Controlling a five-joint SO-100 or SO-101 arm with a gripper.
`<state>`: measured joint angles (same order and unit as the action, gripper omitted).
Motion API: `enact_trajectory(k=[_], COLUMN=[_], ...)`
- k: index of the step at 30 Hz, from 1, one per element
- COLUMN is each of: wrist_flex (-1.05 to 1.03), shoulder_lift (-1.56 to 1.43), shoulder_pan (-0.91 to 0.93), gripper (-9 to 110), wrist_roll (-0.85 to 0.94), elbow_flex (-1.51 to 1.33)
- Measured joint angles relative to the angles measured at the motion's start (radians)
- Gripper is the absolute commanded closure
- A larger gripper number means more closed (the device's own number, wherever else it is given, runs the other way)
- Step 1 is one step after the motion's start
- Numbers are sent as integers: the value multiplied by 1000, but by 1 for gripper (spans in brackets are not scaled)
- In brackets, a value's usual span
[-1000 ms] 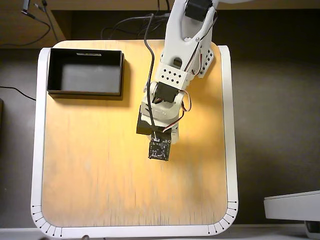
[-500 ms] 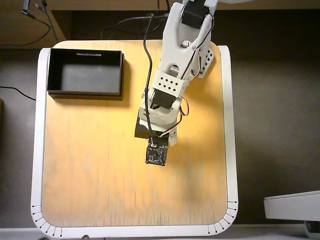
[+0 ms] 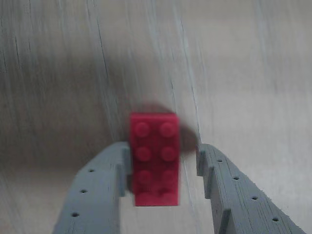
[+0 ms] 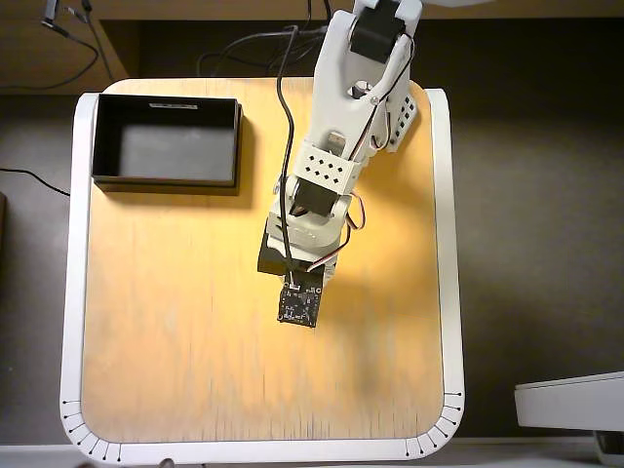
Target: Grasp a lego block and put it in the bin.
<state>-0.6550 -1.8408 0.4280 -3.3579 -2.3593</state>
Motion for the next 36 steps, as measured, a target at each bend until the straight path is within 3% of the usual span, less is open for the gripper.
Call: enact_trajectory(k=[13,22,31,36], wrist_flex=[0,-21,-377,-439], shoulder_lift=[-14,-305,-532,-558], shoulder_pan=[40,141,313,474], gripper=[101,101,101,101], wrist_roll=[67,138,169,170], elbow_flex=[0,0,199,282])
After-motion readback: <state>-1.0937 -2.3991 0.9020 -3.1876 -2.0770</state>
